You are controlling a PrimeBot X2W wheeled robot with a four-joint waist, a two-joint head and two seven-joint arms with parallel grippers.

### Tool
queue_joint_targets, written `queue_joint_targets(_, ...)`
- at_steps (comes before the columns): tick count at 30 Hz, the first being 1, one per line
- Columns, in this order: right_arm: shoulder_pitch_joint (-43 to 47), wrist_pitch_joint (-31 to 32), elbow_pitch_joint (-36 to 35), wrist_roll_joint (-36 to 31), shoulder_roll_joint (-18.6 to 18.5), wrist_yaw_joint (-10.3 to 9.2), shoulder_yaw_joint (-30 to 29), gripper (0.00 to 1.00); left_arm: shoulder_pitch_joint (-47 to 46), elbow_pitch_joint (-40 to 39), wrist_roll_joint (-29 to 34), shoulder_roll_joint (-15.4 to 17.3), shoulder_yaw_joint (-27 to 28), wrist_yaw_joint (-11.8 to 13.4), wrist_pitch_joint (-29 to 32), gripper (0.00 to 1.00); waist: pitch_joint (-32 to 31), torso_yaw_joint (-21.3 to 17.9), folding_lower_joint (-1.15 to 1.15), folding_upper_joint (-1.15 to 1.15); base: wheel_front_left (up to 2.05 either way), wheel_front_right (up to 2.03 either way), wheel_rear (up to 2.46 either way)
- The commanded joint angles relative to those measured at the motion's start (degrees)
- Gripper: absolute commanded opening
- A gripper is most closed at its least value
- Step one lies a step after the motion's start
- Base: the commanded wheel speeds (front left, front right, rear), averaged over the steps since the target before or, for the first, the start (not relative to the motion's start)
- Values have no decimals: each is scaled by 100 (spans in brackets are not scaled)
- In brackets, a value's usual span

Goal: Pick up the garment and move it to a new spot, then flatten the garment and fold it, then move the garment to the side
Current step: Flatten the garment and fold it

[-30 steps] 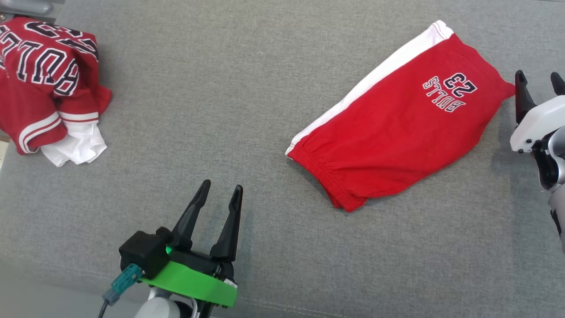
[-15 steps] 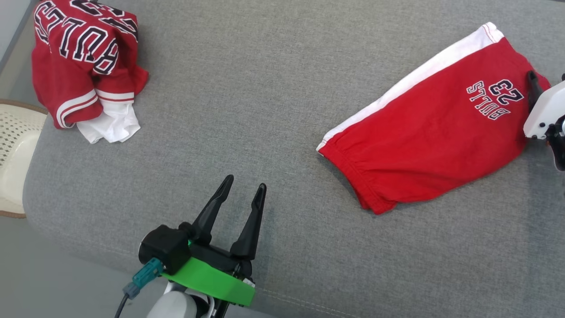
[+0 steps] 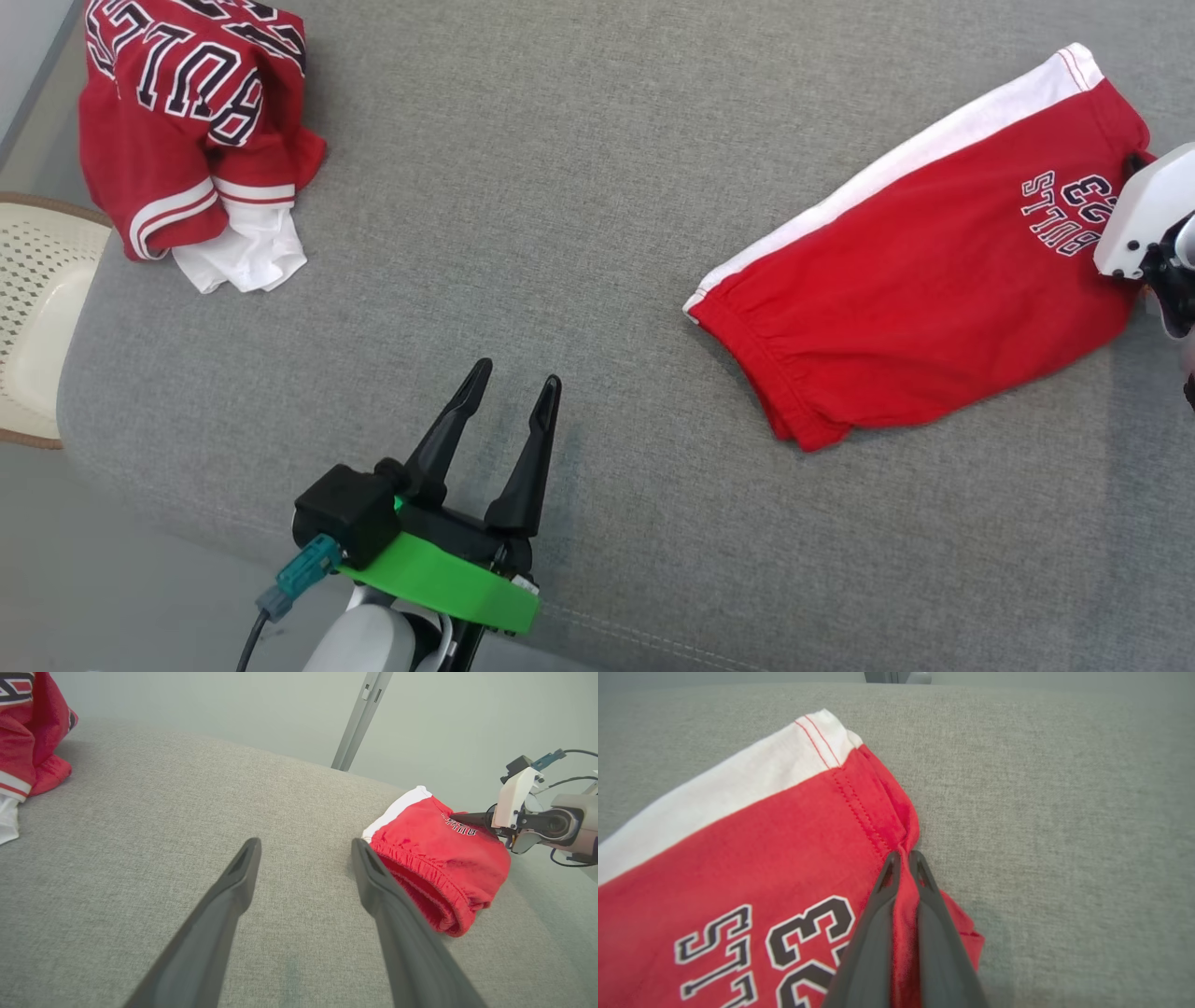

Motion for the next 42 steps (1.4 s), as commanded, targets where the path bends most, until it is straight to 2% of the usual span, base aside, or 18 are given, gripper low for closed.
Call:
queue_joint_targets(1, 48, -40, 94, 5, -87, -16, -46, 0, -58, -17, 18, -8, 25, -20, -14, 100, -49, -90, 0, 0, 0, 0, 0)
queue_joint_targets(14, 464, -1303, 230, 114, -17, -14, -769, 0, 158, -183, 207, 93, 139, -20, -15, 100, -253, -999, 0, 0, 0, 0, 0)
queue_joint_targets(19, 909, -1806, 118, 182, 175, -14, -850, 0, 282, -213, 279, 110, 173, -20, -15, 100, -412, -1441, 0, 0, 0, 0, 0)
queue_joint_targets(26, 1387, -2010, -100, 296, 364, -14, -782, 0, 377, -260, 403, 151, 182, -20, -15, 100, -542, -1873, 0, 0, 0, 0, 0)
queue_joint_targets(35, 1435, -2041, -664, 191, 479, -13, -483, 0, 428, -196, 567, 86, 104, -20, -14, 100, -757, -1988, 0, 0, 0, 0, 0)
queue_joint_targets(42, 1304, -1812, -1305, 49, 751, -13, -148, 0, 507, -88, 618, 7, 172, -21, -14, 100, -963, -1925, 0, 0, 0, 0, 0)
